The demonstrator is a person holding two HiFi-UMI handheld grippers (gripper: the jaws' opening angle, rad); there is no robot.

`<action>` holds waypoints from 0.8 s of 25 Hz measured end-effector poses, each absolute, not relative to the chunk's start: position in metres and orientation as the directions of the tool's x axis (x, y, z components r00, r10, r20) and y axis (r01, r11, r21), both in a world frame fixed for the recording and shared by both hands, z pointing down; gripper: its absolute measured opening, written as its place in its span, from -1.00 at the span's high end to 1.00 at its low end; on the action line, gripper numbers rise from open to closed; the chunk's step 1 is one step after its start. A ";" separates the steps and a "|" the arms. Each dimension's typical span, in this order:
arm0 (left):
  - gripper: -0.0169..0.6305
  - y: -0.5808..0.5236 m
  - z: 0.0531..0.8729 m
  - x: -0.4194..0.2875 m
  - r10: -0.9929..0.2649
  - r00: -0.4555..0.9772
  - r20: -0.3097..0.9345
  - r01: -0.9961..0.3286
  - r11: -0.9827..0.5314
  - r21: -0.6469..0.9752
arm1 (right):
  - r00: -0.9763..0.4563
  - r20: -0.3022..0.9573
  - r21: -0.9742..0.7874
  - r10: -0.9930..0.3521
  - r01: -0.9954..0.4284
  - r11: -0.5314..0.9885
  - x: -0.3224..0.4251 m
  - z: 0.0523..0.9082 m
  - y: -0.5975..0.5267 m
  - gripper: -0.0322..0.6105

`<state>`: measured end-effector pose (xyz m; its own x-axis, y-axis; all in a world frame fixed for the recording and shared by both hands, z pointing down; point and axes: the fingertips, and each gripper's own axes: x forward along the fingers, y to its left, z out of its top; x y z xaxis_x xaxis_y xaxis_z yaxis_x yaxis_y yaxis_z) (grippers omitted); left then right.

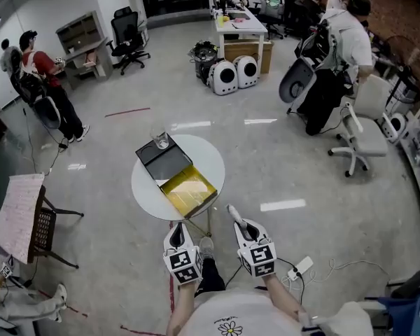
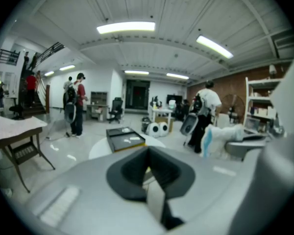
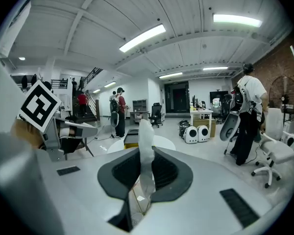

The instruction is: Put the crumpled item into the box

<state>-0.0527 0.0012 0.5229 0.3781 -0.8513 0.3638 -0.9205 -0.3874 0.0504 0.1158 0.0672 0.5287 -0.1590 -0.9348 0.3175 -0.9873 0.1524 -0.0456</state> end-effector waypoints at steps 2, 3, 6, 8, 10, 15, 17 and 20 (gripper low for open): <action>0.96 -0.028 0.518 -0.047 -0.847 0.392 0.360 -0.914 -0.403 0.048 | -0.142 0.312 -0.044 -0.939 -0.990 0.135 0.121 0.520 0.037 0.77; 0.95 -0.043 0.515 -0.044 -0.843 0.402 0.359 -0.909 -0.415 0.044 | -0.135 0.310 -0.043 -0.941 -0.991 0.128 0.123 0.516 0.020 0.77; 0.95 -0.093 0.508 -0.036 -0.830 0.430 0.356 -0.894 -0.446 0.040 | -0.125 0.316 -0.036 -0.941 -0.992 0.120 0.120 0.509 -0.030 0.77; 0.96 -0.123 0.504 -0.035 -0.824 0.446 0.350 -0.886 -0.462 0.043 | -0.127 0.320 -0.032 -0.939 -0.992 0.123 0.112 0.507 -0.063 0.77; 0.96 -0.151 0.500 -0.034 -0.819 0.463 0.340 -0.876 -0.482 0.030 | -0.136 0.317 -0.030 -0.939 -0.991 0.134 0.104 0.505 -0.095 0.77; 0.96 -0.215 0.510 -0.042 -0.808 0.475 0.349 -0.867 -0.498 0.028 | -0.172 0.313 -0.021 -0.934 -0.985 0.174 0.080 0.506 -0.162 0.77; 0.95 -0.234 0.512 -0.049 -0.811 0.465 0.356 -0.872 -0.488 0.028 | -0.174 0.314 -0.020 -0.933 -0.984 0.176 0.074 0.506 -0.181 0.77; 0.95 -0.249 0.514 -0.057 -0.814 0.454 0.361 -0.879 -0.475 0.036 | -0.174 0.318 -0.012 -0.932 -0.984 0.179 0.071 0.506 -0.197 0.77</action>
<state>-0.0571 -0.2486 0.5141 0.4543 -0.8143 0.3613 -0.8794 -0.4748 0.0355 0.0706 -0.1967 0.5056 -0.1737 -0.9319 0.3183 -0.9837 0.1792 -0.0120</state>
